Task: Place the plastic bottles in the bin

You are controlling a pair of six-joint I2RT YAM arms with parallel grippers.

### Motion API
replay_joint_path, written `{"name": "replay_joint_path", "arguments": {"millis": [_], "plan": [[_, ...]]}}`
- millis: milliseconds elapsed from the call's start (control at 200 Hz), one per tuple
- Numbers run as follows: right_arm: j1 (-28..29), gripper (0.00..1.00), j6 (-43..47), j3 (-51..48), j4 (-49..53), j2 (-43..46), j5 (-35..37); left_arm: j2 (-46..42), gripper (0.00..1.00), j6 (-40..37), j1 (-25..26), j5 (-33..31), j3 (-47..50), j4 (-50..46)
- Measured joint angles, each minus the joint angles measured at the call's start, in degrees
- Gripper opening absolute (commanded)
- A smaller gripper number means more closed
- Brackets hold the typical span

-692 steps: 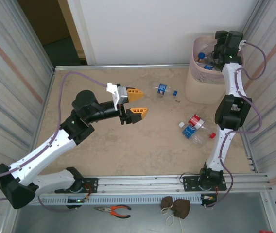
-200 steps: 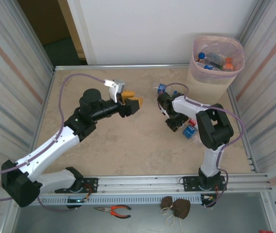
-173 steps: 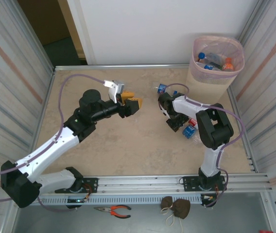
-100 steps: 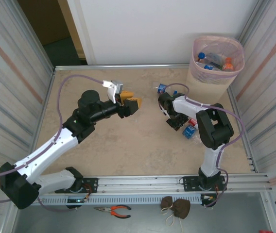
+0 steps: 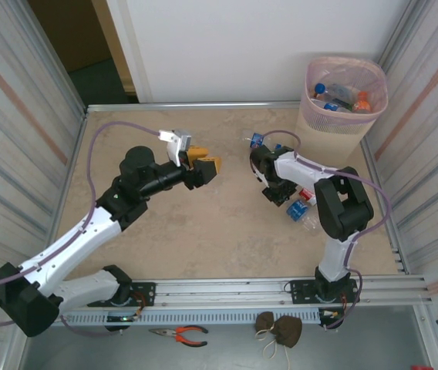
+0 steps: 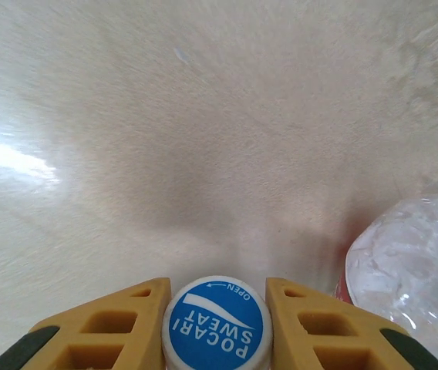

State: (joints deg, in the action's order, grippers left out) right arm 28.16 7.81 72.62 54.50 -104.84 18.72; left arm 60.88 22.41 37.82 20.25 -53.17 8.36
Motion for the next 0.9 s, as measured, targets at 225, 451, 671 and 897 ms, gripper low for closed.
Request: {"name": "replay_joint_path", "arguments": {"millis": [225,451,671,897], "plan": [[-0.63,0.26,-1.62,4.59,0.26,7.69,-7.48,-0.63,0.67,0.17,0.0,-0.44,0.72,-0.04],[-4.35,0.25,-3.1,9.46,0.42,14.67,-15.23,-0.83,0.67,0.2,0.0,-0.44,1.16,-0.02],[-9.88,0.26,-4.68,15.34,-0.24,21.11,-21.46,-0.83,0.68,0.42,-0.02,-0.44,1.33,0.07],[-16.7,0.26,-6.12,22.36,-1.31,24.52,-25.92,-0.83,0.68,0.57,-0.37,-0.42,1.33,0.39]]}}
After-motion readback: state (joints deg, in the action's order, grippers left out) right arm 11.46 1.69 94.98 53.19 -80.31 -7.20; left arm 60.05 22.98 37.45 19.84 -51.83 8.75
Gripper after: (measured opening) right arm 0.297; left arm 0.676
